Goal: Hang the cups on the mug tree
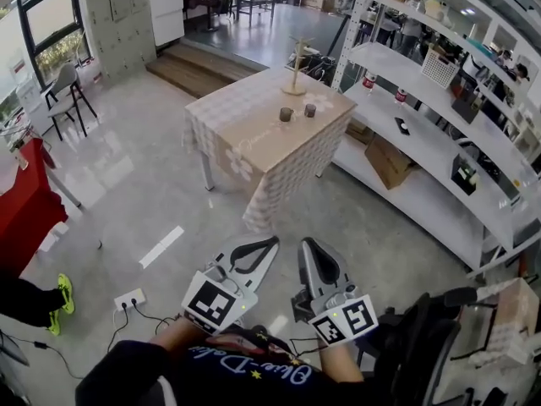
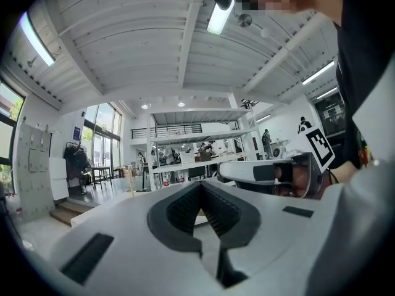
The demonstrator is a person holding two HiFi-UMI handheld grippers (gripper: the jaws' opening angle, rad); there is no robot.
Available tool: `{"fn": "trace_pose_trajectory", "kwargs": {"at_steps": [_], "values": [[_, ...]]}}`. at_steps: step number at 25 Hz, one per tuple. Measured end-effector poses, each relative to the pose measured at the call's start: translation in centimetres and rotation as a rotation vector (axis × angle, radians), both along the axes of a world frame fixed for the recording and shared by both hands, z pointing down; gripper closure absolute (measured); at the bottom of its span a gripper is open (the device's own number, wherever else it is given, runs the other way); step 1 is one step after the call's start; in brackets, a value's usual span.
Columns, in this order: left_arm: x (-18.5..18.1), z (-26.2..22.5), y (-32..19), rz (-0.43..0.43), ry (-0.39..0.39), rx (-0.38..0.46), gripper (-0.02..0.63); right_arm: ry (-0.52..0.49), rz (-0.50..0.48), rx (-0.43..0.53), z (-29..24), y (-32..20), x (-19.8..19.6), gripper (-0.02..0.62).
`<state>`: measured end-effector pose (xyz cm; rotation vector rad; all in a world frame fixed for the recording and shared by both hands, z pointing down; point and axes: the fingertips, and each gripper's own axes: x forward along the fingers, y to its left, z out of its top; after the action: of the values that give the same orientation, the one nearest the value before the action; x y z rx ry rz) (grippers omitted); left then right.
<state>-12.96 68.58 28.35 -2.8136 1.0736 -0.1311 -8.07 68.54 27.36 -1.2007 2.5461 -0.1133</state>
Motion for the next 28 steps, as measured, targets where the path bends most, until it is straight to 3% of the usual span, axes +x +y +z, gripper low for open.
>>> {"fn": "trace_pose_trajectory", "kwargs": {"at_steps": [6,13,28], "values": [[0.1,0.9,-1.3,0.013,0.03,-0.038,0.607,0.014,0.002,-0.033,1.3,-0.5,0.0,0.586],[1.0,0.9,-5.1,0.091,0.058,-0.045,0.607,0.062,0.086,-0.059,2.1,-4.0,0.8,0.586],[0.9,0.4,-14.8,0.181,0.105,-0.073,0.607,0.082,0.166,-0.075,1.9,-13.1,0.3,0.584]]}}
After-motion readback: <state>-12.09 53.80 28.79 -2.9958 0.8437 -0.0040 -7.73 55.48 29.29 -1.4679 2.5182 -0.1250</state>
